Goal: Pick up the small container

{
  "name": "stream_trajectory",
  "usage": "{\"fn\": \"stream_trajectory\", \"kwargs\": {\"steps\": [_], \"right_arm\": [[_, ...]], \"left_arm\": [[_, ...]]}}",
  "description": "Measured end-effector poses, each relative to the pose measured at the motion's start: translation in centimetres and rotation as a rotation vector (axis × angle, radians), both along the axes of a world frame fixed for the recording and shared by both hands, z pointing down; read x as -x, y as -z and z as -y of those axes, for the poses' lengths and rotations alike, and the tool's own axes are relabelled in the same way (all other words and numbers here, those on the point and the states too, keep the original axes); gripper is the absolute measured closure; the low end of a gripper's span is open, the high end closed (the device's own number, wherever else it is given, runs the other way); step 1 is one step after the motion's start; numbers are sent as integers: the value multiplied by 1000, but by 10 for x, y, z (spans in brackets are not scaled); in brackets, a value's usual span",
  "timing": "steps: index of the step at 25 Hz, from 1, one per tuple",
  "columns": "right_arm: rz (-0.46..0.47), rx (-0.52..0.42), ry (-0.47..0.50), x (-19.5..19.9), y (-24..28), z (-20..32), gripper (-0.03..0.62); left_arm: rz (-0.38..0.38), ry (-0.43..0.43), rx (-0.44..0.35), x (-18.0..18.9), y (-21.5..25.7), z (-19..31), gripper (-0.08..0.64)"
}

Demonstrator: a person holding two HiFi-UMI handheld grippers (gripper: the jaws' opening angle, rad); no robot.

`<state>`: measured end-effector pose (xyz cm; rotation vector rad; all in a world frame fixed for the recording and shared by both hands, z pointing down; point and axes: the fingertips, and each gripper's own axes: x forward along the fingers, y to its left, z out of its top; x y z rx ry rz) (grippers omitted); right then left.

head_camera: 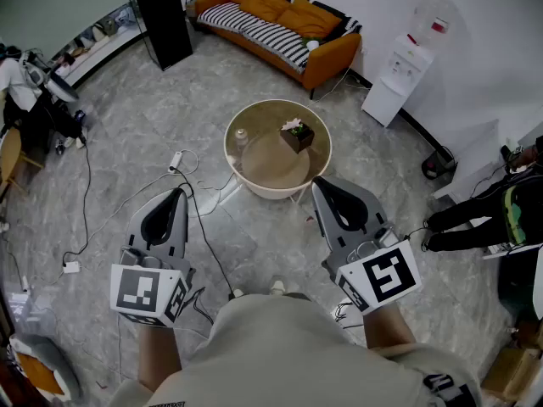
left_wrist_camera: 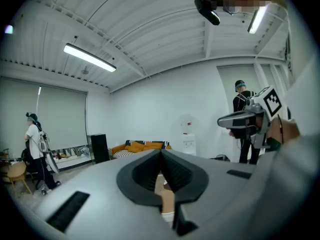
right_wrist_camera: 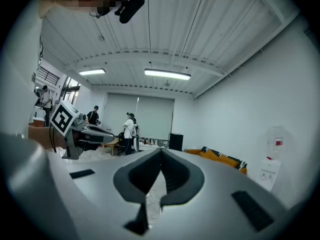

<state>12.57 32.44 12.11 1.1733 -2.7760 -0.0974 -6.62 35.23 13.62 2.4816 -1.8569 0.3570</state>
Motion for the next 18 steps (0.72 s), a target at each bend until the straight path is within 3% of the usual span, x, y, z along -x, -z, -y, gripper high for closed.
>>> {"fn": "stream_trajectory", "kwargs": {"steps": [8,12,18], "right_arm": [[-5,19,3,-30,-15,7,597],[-29,34,-18,-47,-28,13,597],[-34,58,-9,-64,-41,10,597]], "left_arm": [[9,45,9,-17,-12,5,554],[-13,38,-27,-34,-3,5,554],[21,53,-18,-50,-9,10,554]]}}
